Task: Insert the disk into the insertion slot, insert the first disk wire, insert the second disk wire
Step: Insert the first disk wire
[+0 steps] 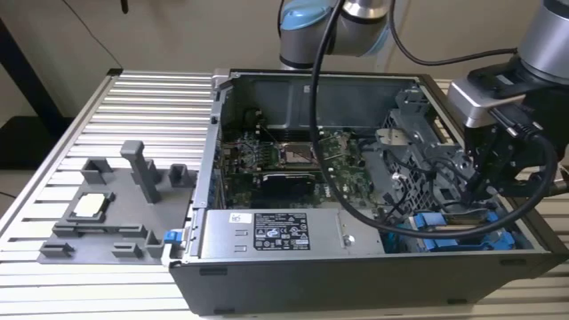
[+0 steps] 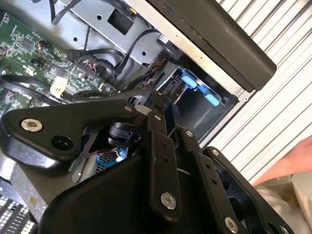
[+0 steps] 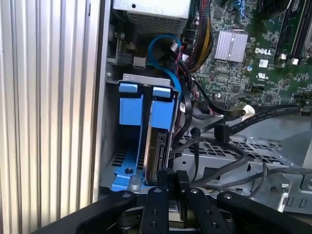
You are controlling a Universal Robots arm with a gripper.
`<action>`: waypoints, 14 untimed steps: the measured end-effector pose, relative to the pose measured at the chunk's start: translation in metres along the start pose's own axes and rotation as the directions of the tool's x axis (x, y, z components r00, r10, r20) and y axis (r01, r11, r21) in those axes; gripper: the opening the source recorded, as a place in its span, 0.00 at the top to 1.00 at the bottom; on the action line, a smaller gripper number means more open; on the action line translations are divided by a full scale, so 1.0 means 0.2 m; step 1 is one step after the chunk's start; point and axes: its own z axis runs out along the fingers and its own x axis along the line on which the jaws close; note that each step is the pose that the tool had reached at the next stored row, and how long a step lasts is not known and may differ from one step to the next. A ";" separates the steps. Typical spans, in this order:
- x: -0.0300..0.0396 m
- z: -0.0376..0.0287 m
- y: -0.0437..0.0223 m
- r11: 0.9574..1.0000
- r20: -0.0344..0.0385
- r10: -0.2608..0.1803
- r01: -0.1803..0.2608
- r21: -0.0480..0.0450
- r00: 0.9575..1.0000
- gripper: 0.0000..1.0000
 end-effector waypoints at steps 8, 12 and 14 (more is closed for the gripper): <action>0.001 0.030 -0.008 0.999 -0.009 0.028 -0.029 -0.016 1.000 0.81; 0.003 0.039 -0.018 0.999 -0.015 0.035 -0.036 -0.031 0.999 0.81; 0.004 0.044 -0.023 0.999 -0.018 0.039 -0.040 -0.038 0.999 0.81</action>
